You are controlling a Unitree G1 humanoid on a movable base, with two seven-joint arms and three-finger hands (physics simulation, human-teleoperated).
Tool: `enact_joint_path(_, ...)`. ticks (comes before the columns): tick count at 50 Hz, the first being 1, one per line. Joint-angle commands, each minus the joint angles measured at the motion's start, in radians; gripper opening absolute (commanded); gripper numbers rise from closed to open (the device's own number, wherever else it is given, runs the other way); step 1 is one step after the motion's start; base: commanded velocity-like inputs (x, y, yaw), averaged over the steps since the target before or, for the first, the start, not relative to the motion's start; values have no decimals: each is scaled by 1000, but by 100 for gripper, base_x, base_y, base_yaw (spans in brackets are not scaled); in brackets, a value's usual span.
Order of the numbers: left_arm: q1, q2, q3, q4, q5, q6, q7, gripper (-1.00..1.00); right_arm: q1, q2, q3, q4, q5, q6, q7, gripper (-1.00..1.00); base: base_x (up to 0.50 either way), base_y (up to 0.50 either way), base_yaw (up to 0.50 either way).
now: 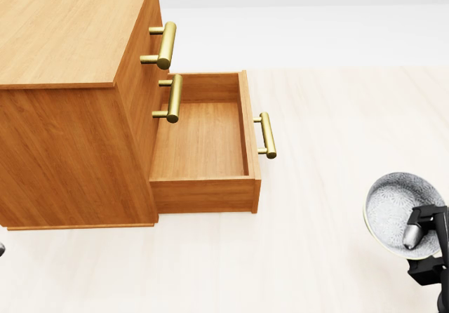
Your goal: Put the bowl on top of the cabinet.
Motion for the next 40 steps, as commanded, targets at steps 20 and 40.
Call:
enact_joint_path(20, 2, -5, -6, 8, 16, 0, -7, 100, -28, 47, -29, -430, -156, 0, 244, -100, 0, 0, 0)
enact_joint_path(40, 0, -6, -11, 7, 22, 0, -8, 100, -258, 31, 64, -452, -214, 0, 411, -100, 0, 0, 0)
